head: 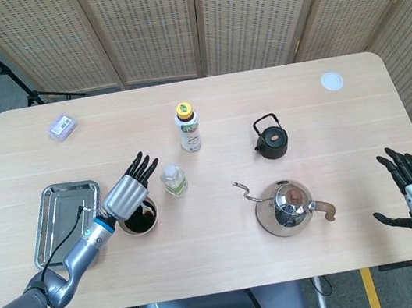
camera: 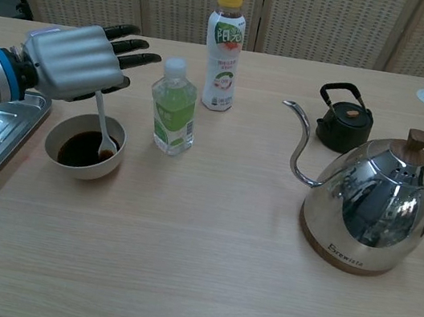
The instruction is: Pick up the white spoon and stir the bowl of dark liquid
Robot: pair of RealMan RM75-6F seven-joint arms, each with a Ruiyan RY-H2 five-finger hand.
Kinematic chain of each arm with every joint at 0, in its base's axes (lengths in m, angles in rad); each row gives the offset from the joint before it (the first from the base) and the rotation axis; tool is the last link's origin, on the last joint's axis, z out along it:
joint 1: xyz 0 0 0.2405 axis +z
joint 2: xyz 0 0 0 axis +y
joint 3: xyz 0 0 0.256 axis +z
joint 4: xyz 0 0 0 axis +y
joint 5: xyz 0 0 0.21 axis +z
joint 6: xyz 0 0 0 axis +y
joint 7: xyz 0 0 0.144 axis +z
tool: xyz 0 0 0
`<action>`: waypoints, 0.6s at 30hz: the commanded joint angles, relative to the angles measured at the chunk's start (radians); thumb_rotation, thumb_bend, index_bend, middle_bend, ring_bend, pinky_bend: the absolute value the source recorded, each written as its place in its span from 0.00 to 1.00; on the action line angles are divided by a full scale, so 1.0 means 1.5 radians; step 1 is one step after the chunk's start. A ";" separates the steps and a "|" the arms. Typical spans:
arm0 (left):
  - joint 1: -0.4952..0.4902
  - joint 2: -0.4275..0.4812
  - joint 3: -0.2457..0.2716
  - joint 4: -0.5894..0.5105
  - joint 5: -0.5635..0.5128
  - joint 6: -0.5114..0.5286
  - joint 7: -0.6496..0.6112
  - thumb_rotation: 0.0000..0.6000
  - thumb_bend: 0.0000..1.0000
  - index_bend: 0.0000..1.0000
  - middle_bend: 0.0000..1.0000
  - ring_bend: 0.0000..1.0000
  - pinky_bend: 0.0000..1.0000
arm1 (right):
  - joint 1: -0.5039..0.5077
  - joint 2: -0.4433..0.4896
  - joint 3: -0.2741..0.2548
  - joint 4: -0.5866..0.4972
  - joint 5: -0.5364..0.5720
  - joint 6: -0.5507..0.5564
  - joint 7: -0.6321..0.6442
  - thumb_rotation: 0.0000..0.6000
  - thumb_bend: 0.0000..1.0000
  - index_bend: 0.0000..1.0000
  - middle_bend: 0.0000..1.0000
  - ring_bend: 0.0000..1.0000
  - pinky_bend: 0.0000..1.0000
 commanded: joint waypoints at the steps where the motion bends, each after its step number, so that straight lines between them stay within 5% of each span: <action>1: -0.004 -0.010 -0.006 0.015 -0.007 -0.005 0.000 1.00 0.38 0.66 0.00 0.00 0.00 | 0.000 0.000 0.000 0.000 0.001 0.000 0.000 1.00 0.00 0.07 0.00 0.00 0.00; 18: 0.018 0.028 0.022 0.002 0.008 0.021 -0.017 1.00 0.38 0.66 0.00 0.00 0.00 | -0.001 0.000 -0.001 -0.004 -0.005 0.004 -0.002 1.00 0.00 0.07 0.00 0.00 0.00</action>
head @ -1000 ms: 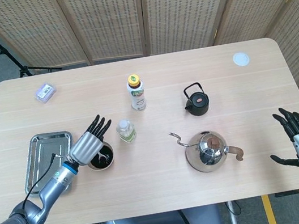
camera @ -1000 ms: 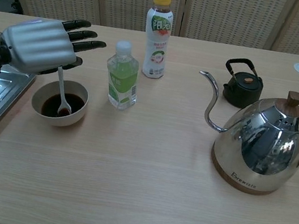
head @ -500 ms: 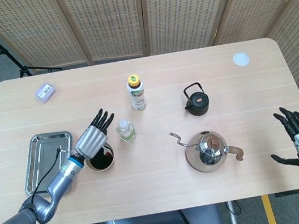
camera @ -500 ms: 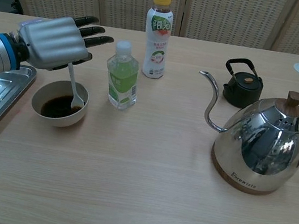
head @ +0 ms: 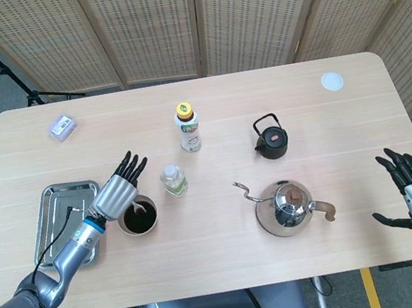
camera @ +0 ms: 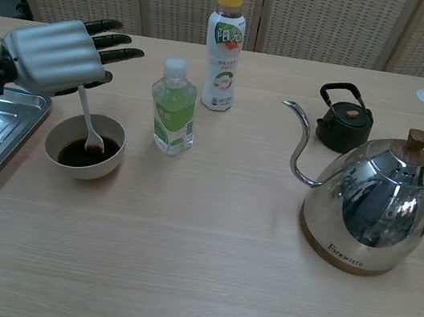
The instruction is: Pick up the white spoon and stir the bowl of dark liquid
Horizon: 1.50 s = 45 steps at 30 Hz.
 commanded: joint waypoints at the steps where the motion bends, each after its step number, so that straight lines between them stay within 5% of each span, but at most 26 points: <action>1: 0.001 0.007 0.005 -0.012 0.004 0.002 -0.001 1.00 0.37 0.66 0.00 0.00 0.00 | 0.000 0.000 0.000 -0.001 -0.001 0.001 0.000 1.00 0.00 0.07 0.00 0.00 0.00; 31: 0.002 0.009 -0.004 -0.050 -0.010 -0.014 0.022 1.00 0.35 0.65 0.00 0.00 0.00 | 0.000 0.001 0.000 -0.001 0.000 -0.001 0.001 1.00 0.00 0.07 0.00 0.00 0.00; 45: 0.003 0.018 -0.008 -0.070 -0.012 -0.010 0.023 1.00 0.18 0.52 0.00 0.00 0.00 | 0.000 0.002 0.000 -0.001 -0.001 0.002 0.004 1.00 0.00 0.07 0.00 0.00 0.00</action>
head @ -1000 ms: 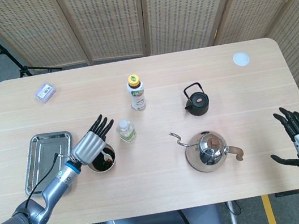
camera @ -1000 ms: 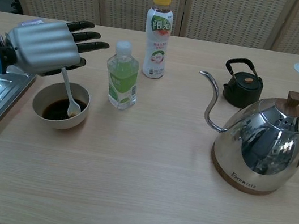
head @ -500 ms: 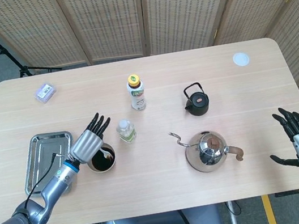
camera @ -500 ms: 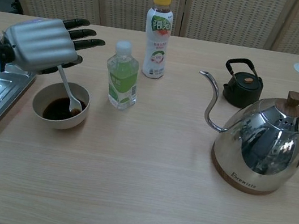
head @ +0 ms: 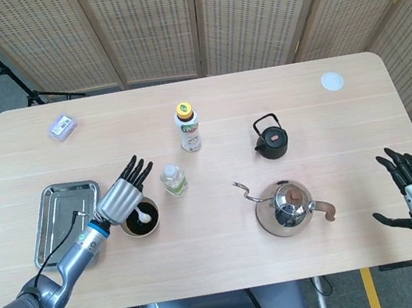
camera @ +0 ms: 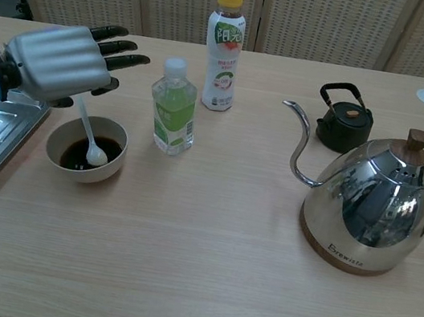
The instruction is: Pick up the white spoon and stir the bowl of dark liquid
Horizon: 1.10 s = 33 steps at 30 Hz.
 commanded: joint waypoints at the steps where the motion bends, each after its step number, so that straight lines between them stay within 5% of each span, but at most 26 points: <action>1: 0.002 0.008 -0.005 -0.013 -0.002 0.010 -0.008 1.00 0.17 0.52 0.00 0.00 0.00 | 0.000 0.000 0.000 0.000 0.000 0.001 0.000 1.00 0.00 0.07 0.00 0.00 0.00; 12: 0.052 0.083 -0.027 -0.133 -0.019 0.107 -0.106 1.00 0.17 0.45 0.00 0.00 0.00 | 0.000 0.000 0.000 0.000 0.000 0.000 -0.001 1.00 0.00 0.07 0.00 0.00 0.00; 17: 0.146 0.128 -0.039 -0.203 -0.109 0.162 -0.227 1.00 0.16 0.33 0.00 0.00 0.00 | 0.000 -0.002 -0.003 -0.001 -0.004 -0.001 -0.007 1.00 0.00 0.07 0.00 0.00 0.00; 23: 0.217 0.150 -0.039 -0.214 -0.151 0.199 -0.367 1.00 0.14 0.12 0.00 0.00 0.00 | 0.002 -0.005 -0.003 -0.003 -0.005 -0.003 -0.013 1.00 0.00 0.07 0.00 0.00 0.00; 33: 0.316 0.147 -0.036 -0.229 -0.180 0.278 -0.449 1.00 0.11 0.08 0.00 0.00 0.00 | 0.003 -0.010 0.000 0.007 0.009 -0.011 -0.021 1.00 0.00 0.07 0.00 0.00 0.00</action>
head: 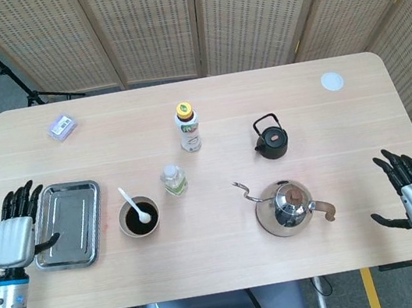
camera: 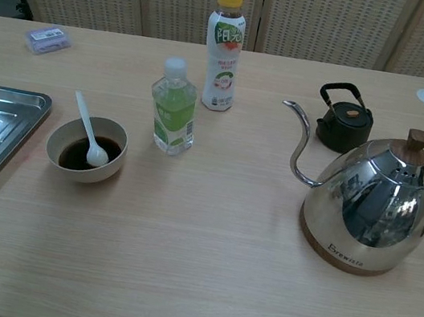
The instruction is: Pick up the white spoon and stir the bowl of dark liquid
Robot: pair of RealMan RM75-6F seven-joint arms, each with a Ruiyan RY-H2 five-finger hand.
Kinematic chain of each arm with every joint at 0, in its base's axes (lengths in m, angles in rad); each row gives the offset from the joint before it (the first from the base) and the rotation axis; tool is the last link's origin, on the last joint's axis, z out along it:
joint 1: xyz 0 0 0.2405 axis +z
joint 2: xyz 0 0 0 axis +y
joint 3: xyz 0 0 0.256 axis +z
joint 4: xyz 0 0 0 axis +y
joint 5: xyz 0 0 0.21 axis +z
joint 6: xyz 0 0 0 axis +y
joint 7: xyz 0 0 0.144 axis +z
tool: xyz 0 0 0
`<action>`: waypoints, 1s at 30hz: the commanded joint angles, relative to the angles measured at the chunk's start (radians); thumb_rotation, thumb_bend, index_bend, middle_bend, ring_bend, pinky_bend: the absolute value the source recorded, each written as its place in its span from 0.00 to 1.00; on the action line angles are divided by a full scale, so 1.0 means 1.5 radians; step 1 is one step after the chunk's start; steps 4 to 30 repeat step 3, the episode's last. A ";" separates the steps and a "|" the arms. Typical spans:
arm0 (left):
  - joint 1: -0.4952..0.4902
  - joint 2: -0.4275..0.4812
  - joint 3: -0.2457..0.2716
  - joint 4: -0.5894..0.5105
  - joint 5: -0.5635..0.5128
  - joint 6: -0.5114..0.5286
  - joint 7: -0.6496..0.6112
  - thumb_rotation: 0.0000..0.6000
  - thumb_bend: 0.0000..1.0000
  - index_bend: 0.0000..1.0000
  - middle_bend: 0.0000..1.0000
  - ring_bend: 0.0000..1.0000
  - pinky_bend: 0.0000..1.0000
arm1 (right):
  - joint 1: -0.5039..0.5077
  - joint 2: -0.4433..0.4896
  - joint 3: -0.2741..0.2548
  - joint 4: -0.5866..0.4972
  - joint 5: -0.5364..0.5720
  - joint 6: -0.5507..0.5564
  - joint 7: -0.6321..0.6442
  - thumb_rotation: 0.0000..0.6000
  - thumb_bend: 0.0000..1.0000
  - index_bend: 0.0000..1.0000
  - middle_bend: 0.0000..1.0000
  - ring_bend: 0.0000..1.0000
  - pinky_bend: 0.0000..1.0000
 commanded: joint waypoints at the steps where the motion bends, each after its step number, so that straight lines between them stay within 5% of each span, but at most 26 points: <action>1: 0.025 -0.002 0.004 -0.008 -0.008 0.019 -0.014 1.00 0.12 0.08 0.00 0.00 0.00 | -0.002 -0.001 0.002 0.002 0.004 0.002 -0.003 1.00 0.00 0.07 0.00 0.00 0.00; 30: 0.035 0.006 0.007 -0.017 -0.010 0.019 -0.001 1.00 0.14 0.08 0.00 0.00 0.00 | -0.004 -0.001 0.003 0.004 0.006 0.005 -0.007 1.00 0.00 0.07 0.00 0.00 0.00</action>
